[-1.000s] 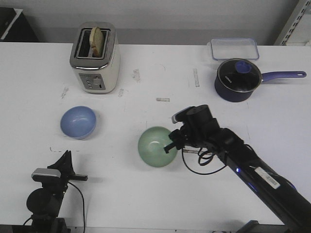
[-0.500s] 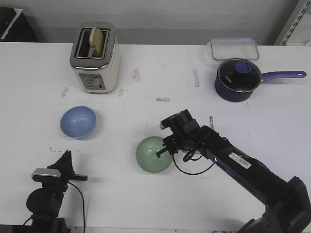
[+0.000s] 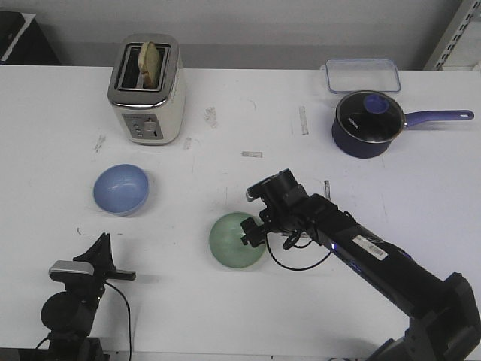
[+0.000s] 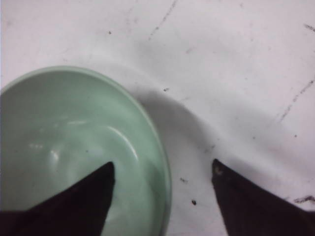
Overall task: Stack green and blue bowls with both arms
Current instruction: 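Slide the green bowl with the right gripper toward the table center, then release the green bowl and retract the right gripper toward the robot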
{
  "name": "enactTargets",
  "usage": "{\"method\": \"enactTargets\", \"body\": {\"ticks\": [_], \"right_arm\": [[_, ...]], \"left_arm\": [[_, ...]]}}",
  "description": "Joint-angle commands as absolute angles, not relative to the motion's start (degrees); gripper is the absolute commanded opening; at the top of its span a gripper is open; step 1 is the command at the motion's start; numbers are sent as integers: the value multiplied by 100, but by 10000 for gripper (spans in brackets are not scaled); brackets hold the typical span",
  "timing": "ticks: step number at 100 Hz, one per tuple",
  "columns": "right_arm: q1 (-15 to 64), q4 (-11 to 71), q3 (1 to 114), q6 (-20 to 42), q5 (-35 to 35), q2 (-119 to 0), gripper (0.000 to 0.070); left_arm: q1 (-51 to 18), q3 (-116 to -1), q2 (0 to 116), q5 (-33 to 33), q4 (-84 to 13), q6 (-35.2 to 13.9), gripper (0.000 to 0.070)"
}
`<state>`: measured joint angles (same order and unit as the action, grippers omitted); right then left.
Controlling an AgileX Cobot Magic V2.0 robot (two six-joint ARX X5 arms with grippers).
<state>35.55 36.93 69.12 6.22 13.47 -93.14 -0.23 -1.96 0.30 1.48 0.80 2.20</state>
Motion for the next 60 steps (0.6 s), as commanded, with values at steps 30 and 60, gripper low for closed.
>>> {"method": "enactTargets", "body": {"ticks": [30, 60], "right_arm": [[2961, 3568, 7647, 360, 1245, -8093, 174], [1546, 4021, 7319, 45, 381, -6792, 0]], "left_arm": [[-16, -78, 19, 148, 172, 213, 1], [-16, -78, 19, 150, 183, 198, 1]]}}
